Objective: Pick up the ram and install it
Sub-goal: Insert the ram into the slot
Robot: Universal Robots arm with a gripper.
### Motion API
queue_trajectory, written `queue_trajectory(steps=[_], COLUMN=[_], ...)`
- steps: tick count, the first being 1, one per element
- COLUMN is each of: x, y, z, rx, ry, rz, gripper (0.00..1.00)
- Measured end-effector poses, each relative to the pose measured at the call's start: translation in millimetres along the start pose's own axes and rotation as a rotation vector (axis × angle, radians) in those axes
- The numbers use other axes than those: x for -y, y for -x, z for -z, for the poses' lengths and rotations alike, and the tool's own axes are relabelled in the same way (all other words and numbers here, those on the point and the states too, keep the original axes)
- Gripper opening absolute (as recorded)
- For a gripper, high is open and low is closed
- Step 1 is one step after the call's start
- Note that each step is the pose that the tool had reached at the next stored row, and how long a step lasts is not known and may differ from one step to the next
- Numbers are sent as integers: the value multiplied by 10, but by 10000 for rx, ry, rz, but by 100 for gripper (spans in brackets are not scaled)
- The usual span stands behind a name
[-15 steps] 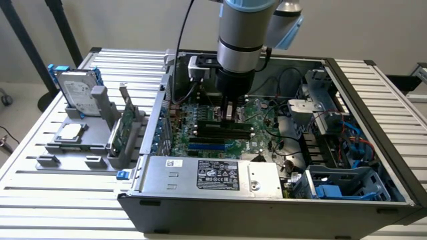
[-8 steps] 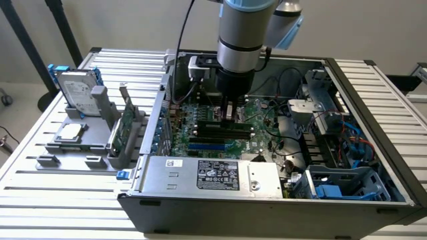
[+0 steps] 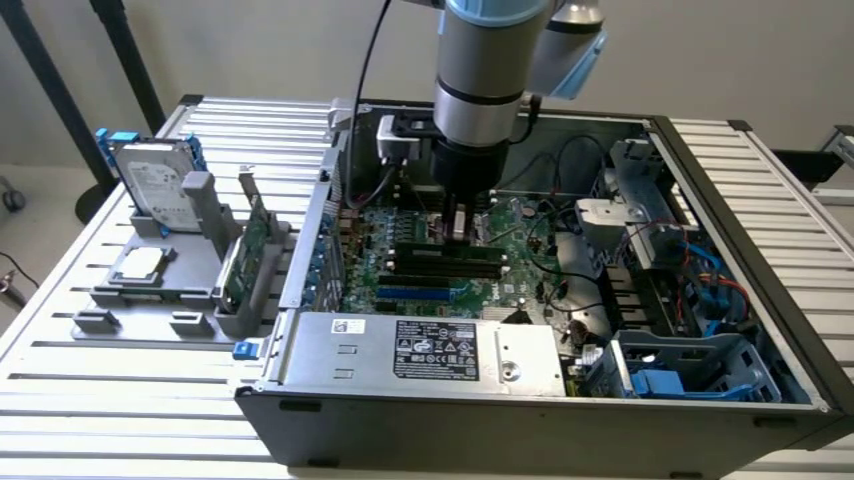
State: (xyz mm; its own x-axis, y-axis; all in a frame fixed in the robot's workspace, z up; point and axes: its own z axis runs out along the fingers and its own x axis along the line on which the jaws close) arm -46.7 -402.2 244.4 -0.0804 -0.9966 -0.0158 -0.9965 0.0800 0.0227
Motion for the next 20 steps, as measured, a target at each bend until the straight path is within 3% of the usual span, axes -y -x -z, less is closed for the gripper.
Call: queue_trajectory(steps=[7, 20], x=[0, 1], y=[10, 9], z=[-40, -97], rx=[-42, -44], ry=[-14, -13], rz=[117, 118], gripper=[14, 14])
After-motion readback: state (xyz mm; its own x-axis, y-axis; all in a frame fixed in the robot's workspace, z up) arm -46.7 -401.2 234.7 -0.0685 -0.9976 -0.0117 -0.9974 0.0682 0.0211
